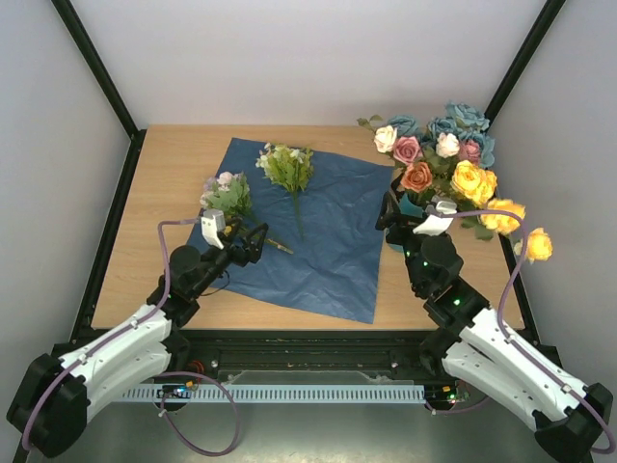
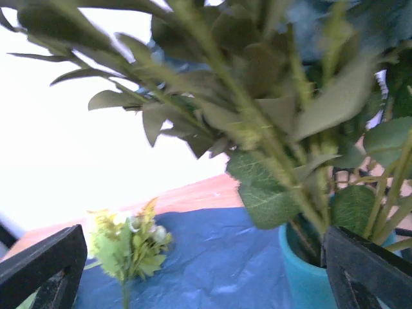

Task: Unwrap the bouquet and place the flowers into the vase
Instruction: Insert the fake flower into the vase, then pick up the fake flower from the wrapping paper.

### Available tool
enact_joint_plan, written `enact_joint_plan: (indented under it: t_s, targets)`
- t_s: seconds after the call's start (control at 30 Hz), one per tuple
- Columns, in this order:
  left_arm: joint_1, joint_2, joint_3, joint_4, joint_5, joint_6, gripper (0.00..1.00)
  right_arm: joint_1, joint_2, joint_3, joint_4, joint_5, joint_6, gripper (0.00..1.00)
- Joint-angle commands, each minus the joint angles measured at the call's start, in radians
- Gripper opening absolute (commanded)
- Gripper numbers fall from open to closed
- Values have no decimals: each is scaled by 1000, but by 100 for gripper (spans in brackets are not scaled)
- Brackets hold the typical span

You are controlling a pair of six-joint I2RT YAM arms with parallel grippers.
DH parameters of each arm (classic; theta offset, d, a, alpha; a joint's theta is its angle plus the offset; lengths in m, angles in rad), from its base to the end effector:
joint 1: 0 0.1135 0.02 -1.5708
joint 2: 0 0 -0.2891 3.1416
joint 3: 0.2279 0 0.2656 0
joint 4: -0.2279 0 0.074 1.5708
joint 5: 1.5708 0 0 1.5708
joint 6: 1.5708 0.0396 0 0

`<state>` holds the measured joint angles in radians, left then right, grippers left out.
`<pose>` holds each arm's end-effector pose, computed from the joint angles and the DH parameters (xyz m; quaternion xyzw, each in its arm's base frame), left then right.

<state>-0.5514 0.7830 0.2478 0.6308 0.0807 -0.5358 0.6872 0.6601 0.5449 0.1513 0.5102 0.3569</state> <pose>0.1527 -0.0976 0.2479 0.0351 0.6717 -0.4057 0.6189 0.1391 0.0891 0.3246 0.0687 0.6925 0.1954 0.6910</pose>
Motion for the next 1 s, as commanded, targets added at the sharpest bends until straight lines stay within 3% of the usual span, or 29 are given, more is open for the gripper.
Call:
enact_joint_plan:
  t_s: [0.0,0.13,0.4,0.57,0.83,0.97]
  targets:
    - [-4,52,11,38,-76,-31,99,-3,-47,17,-108,-157,86,99]
    - [-4,106,33,21,-136,-82,99,-3,-79,9,-131,-184,123,99]
    - [10,282,101,-8,-106,-99,98,-3,-123,-13,-126,-273,164,99]
    - [42,410,126,5,-78,-230,85,-2,-87,-5,-152,-425,163,100]
    - [105,535,158,-71,-121,-340,59,-2,-63,-55,-176,-580,270,88]
    - [105,577,162,-70,-158,-411,58,1,-48,-59,-194,-633,265,82]
